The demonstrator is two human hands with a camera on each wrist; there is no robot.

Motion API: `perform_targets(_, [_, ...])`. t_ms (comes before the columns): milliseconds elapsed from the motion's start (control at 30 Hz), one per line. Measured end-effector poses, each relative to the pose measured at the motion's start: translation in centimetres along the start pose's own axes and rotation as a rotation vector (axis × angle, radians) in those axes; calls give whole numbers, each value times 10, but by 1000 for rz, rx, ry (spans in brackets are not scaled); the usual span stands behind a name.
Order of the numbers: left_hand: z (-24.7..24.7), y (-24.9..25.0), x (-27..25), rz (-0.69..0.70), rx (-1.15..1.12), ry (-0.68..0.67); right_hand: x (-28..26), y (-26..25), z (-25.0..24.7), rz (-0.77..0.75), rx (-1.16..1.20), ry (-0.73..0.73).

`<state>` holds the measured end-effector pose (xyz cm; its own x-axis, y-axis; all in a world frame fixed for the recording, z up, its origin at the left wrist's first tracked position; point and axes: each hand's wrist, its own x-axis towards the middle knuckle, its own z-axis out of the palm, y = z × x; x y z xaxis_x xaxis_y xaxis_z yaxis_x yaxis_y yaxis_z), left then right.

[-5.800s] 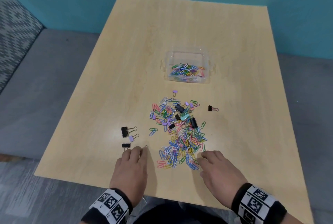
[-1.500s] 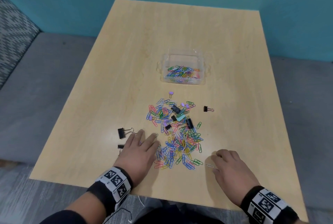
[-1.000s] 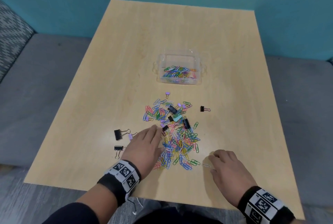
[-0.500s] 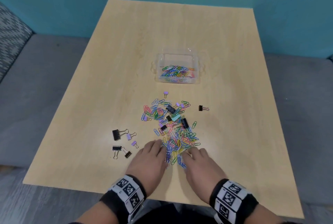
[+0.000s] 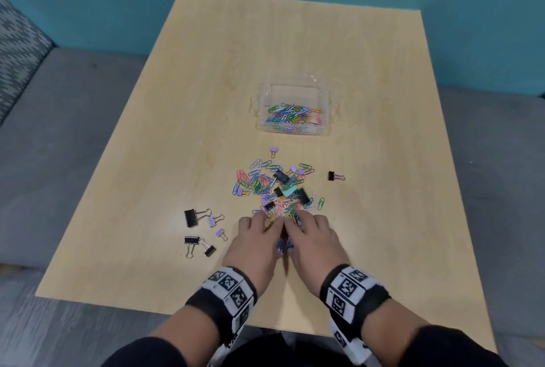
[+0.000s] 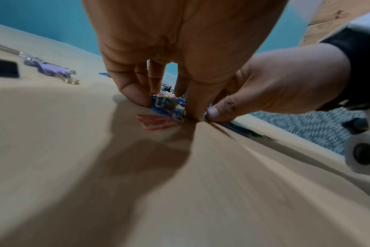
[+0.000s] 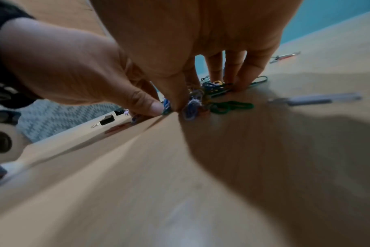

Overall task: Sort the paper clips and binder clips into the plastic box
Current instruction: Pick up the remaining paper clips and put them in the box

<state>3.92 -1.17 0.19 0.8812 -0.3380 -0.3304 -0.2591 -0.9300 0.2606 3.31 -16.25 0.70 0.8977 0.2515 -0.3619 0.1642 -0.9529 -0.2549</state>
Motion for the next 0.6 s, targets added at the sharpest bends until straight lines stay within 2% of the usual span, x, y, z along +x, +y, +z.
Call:
perform_targets(300, [-2, -2, 9, 32, -32, -16, 9, 7, -18, -121, 4, -26])
perform_targets(600, [0, -6, 10, 30, -56, 30, 11, 15, -13, -104, 47, -39])
